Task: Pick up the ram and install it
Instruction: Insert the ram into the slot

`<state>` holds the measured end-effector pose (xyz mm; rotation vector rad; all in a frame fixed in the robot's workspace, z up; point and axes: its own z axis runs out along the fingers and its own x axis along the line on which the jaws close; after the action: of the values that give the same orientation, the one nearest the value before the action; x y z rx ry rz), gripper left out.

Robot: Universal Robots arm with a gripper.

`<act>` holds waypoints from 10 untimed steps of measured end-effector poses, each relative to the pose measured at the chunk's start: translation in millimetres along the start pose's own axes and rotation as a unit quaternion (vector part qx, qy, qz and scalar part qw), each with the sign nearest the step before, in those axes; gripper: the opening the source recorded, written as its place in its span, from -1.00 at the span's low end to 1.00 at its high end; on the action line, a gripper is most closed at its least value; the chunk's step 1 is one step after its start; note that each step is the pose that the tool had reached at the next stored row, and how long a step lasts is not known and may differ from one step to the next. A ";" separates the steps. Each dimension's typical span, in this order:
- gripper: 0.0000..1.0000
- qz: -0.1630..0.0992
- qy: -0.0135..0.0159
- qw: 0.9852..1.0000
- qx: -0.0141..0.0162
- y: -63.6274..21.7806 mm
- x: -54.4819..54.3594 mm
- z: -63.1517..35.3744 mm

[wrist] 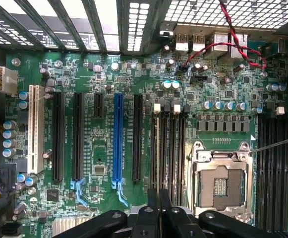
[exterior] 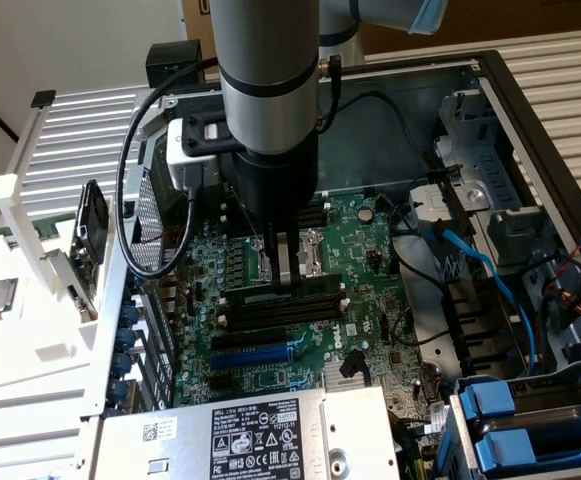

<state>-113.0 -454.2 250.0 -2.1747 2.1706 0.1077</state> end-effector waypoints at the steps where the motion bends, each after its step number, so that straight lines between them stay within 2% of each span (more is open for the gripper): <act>1: -0.76 0.000 0.000 1.000 0.000 -0.1 0.1 0.5; 6: -0.76 0.000 -0.001 1.000 0.000 -0.1 0.6 3.4; 10: -0.76 0.000 -0.005 1.000 0.000 -0.1 1.0 4.2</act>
<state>-112.9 -454.9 245.7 -2.1691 2.1663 0.1191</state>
